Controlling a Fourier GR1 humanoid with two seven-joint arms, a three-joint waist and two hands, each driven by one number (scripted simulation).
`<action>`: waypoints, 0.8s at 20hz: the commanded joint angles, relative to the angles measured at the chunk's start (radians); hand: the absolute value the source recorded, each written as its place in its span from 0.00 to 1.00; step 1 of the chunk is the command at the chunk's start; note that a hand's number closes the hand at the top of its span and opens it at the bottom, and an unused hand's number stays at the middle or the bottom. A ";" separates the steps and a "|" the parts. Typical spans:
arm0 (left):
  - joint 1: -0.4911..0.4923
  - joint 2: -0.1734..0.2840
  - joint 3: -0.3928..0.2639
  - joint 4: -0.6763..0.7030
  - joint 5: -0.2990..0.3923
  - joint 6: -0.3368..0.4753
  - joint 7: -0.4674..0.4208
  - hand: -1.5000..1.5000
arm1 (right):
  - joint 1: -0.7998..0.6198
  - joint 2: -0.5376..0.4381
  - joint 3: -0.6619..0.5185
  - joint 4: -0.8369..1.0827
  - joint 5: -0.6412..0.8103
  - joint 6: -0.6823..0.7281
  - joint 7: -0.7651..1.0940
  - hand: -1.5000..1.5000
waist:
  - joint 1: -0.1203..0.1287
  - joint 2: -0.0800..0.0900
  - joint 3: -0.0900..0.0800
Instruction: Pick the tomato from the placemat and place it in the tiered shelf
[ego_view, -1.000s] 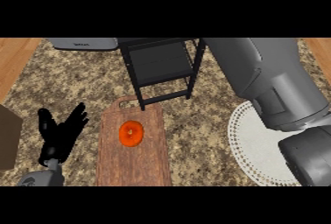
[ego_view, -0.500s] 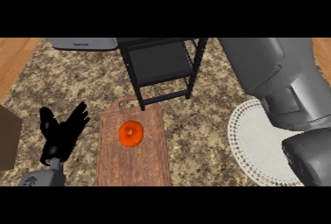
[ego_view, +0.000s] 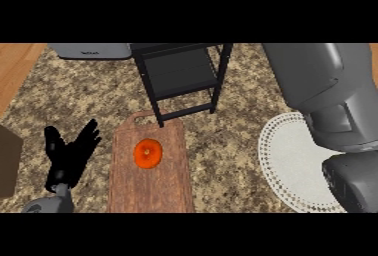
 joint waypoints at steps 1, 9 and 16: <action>0.013 -0.011 -0.004 -0.035 -0.014 0.035 0.030 0.50 | 0.007 -0.033 0.018 -0.033 0.124 -0.105 0.155 0.00 | -0.017 -0.010 0.000; 0.031 0.013 0.037 -0.016 0.017 0.013 0.019 0.50 | 0.118 -0.096 -0.062 -0.279 0.212 -0.069 0.260 0.00 | -0.059 -0.025 0.002; 0.086 0.002 0.043 -0.038 0.016 0.025 0.000 0.50 | 0.343 -0.036 -0.059 -0.691 0.144 0.139 0.233 0.00 | -0.082 -0.036 0.003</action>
